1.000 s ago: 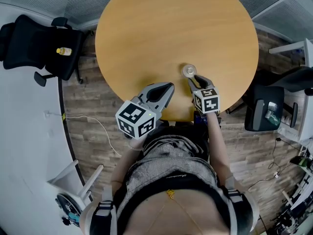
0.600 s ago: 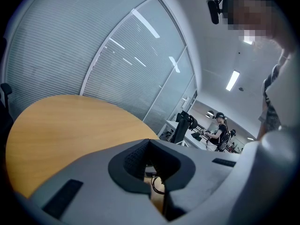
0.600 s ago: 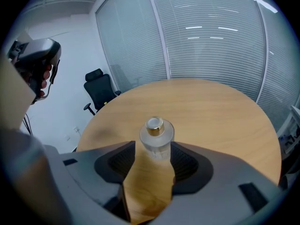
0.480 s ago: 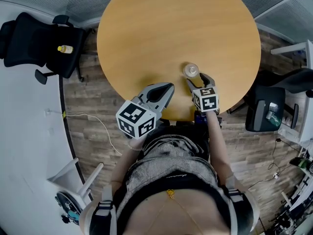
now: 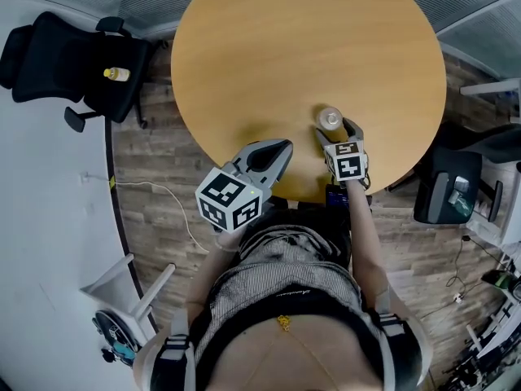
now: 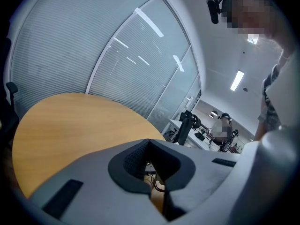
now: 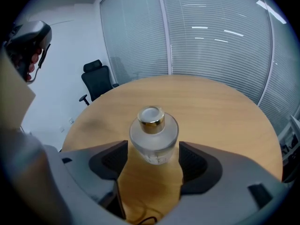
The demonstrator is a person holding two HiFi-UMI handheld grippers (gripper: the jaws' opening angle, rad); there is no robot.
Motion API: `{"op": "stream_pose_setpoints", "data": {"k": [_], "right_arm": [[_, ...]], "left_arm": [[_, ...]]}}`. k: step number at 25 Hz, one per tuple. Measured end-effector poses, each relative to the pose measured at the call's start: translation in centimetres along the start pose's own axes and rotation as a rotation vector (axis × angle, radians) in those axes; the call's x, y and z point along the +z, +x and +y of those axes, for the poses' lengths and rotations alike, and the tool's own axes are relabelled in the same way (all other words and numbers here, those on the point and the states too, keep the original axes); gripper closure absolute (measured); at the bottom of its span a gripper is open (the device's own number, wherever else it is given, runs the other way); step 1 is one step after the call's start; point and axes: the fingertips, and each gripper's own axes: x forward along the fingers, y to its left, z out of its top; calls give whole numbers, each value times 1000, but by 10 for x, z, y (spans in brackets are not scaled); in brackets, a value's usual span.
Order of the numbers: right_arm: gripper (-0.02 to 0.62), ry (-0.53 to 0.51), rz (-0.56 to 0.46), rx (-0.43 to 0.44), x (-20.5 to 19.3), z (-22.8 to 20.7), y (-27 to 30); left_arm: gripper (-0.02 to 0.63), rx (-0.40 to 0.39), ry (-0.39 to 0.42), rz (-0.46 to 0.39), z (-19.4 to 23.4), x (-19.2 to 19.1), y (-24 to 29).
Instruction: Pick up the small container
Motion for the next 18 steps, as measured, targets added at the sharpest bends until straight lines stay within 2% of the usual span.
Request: {"op": "stream_pose_setpoints", "data": {"k": [18], "right_arm": [[258, -3, -72, -43, 19, -3, 25]], "left_arm": [[601, 36, -5, 15, 26, 1, -16]]}}
